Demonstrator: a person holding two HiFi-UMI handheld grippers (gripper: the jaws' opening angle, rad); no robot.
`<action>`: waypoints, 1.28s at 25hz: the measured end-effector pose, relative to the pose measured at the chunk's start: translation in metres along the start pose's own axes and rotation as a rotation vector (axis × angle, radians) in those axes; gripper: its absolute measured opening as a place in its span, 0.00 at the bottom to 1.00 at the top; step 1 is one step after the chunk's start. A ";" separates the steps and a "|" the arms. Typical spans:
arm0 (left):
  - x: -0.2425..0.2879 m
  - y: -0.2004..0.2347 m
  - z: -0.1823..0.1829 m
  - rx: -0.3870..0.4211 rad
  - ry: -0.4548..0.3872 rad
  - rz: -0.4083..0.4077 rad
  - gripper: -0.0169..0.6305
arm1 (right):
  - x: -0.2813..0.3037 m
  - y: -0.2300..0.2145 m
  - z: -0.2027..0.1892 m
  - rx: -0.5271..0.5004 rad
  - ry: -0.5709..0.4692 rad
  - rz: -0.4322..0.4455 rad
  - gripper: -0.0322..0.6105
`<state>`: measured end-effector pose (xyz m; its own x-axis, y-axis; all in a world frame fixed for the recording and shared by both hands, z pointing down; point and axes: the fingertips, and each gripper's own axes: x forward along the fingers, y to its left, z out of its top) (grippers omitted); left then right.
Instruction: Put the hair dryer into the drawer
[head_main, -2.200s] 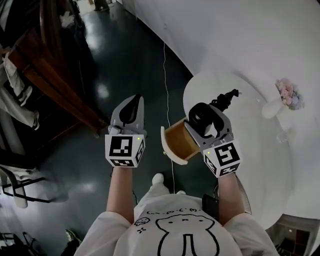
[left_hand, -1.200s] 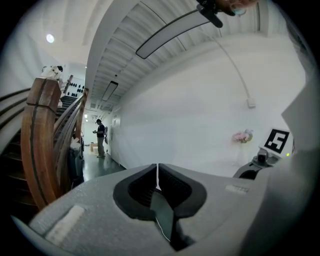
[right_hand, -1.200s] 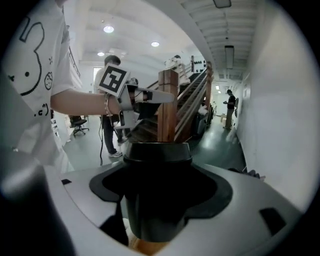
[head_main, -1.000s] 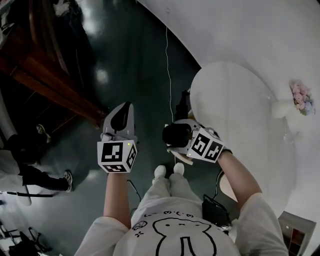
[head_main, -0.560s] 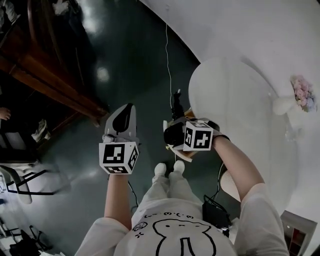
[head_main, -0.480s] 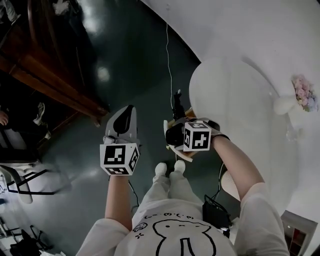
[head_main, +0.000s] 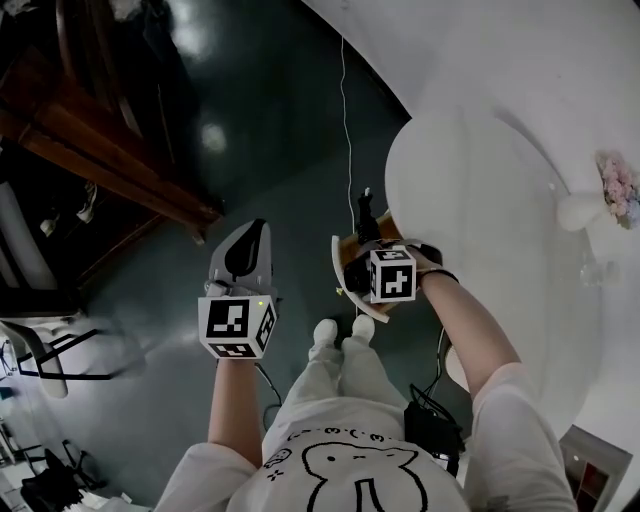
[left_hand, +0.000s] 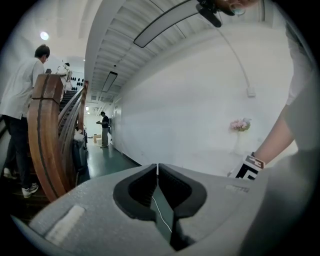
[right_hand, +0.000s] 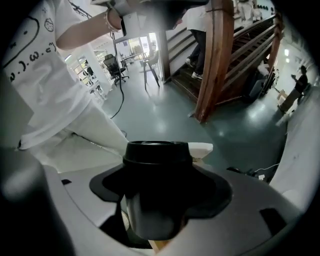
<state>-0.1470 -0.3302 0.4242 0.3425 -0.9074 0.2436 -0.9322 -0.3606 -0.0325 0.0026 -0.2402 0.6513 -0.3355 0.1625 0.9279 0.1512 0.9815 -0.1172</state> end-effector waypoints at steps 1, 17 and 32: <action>0.001 0.001 -0.001 -0.001 0.002 0.002 0.06 | 0.002 0.001 0.000 0.011 -0.014 0.011 0.58; 0.012 -0.002 -0.010 -0.007 0.022 -0.011 0.06 | 0.022 -0.028 -0.014 0.472 -0.105 -0.140 0.58; 0.002 -0.006 -0.017 -0.001 0.041 -0.003 0.06 | 0.038 -0.047 -0.052 0.898 -0.090 -0.298 0.58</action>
<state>-0.1430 -0.3266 0.4412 0.3398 -0.8967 0.2835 -0.9314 -0.3627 -0.0309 0.0313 -0.2857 0.7107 -0.3211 -0.1363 0.9372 -0.7108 0.6886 -0.1434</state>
